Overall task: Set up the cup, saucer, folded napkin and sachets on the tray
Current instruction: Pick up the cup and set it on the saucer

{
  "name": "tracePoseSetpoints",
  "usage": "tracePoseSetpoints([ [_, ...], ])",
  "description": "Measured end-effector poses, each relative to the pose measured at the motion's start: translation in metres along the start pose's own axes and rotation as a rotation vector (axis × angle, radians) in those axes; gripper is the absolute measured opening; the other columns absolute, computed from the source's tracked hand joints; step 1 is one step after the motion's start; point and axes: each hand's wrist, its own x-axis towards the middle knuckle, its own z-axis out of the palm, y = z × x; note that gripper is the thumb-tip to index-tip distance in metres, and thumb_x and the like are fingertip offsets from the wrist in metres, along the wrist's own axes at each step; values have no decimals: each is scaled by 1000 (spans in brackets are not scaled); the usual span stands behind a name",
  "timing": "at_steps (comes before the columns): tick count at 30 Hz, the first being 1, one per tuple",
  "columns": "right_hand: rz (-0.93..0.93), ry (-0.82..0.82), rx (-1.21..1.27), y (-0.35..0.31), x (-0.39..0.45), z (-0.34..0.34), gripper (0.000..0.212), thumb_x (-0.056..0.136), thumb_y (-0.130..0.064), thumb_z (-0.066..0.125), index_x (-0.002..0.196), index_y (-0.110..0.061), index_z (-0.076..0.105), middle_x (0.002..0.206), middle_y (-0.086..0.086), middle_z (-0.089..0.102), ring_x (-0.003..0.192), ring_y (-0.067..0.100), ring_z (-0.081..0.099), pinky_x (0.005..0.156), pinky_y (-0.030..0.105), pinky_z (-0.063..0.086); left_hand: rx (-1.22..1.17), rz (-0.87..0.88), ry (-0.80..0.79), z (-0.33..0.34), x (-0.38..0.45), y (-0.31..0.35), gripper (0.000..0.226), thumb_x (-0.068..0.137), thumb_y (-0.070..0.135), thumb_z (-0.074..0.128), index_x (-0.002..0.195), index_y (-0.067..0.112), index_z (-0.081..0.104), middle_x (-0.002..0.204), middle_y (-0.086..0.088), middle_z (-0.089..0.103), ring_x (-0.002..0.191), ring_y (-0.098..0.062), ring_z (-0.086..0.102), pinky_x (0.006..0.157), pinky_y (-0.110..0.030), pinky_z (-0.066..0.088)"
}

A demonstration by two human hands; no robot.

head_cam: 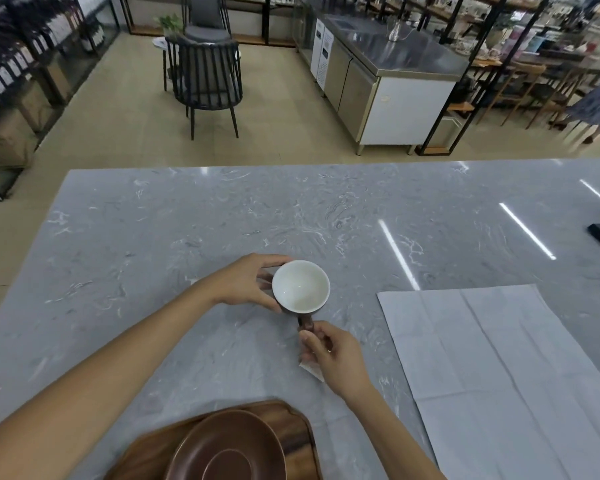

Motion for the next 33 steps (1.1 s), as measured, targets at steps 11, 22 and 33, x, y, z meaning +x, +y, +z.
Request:
tracePoseSetpoints([
  [11,-99,-143,109,-37,-53,-3,15,95,-10,70,93,-22,78,78,-2,75,73,17,76,77,34,65,84,48,120,8,-94,43,91,61,10,95,129,54,54,125,33,64,118,6,61,90,-10,52],
  [22,-252,-280,-47,-42,-130,11,17,99,-15,64,87,-9,74,78,2,65,71,16,75,71,29,64,124,52,219,50,-188,53,103,51,31,100,137,54,48,135,19,61,117,6,60,88,-10,53],
  [33,-190,-384,-34,-20,-184,40,17,95,-12,68,81,-15,77,71,-12,65,69,17,77,72,33,65,142,-52,173,83,-247,22,104,49,34,99,139,51,49,126,30,65,113,11,61,93,-16,53],
])
